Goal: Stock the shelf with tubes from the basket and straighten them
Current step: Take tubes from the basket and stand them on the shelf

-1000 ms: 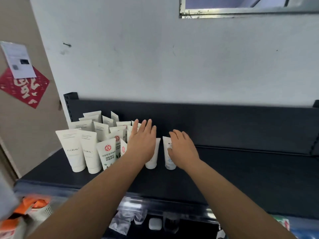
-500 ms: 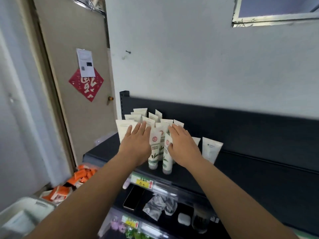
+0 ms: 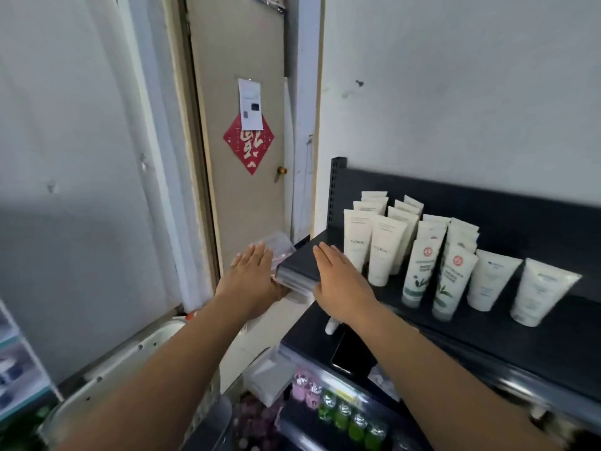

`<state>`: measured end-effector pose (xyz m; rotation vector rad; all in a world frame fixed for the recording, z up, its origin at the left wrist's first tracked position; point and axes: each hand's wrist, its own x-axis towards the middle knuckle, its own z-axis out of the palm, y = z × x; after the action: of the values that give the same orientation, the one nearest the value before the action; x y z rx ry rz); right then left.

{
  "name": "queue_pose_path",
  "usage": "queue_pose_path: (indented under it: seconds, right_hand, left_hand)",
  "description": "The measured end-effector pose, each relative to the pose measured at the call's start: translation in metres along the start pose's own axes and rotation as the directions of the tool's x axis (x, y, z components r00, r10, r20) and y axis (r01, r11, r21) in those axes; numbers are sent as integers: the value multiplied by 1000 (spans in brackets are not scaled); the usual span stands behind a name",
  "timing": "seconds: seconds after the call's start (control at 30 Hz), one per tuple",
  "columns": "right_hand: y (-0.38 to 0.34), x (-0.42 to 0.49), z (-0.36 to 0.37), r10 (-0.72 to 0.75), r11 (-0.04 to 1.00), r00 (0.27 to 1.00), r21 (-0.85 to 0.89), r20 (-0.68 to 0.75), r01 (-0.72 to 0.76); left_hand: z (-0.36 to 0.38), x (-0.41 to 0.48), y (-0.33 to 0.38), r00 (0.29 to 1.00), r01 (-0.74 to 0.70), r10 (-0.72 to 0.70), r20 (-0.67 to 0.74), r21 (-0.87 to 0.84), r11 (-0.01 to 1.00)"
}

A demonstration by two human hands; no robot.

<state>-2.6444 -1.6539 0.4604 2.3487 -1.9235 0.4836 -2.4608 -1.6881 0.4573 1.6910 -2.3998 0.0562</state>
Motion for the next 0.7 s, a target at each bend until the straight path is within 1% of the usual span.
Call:
queue_pose_path:
  seconds: [0.13,0.3,0.47,0.7]
  right_hand:
    - [-57,7,43,-54,998,998,43,27,53]
    - [-111,23,86,-131,990,990,59,54,127]
    - [-154,44,113,-202,978,975,72,89,196]
    - [-195,83,157,-315,947,933,115,175,299]
  left_hand:
    - [16,-26,-66,998,67,-67,14,-3,998]
    - [34,-63,-132,985,151,-151,84,16,988]
    - [51,-89,-180,959,248,-243,146,-18,968]
    - [82,-104,-230,927,343,-332,173,-39,939]
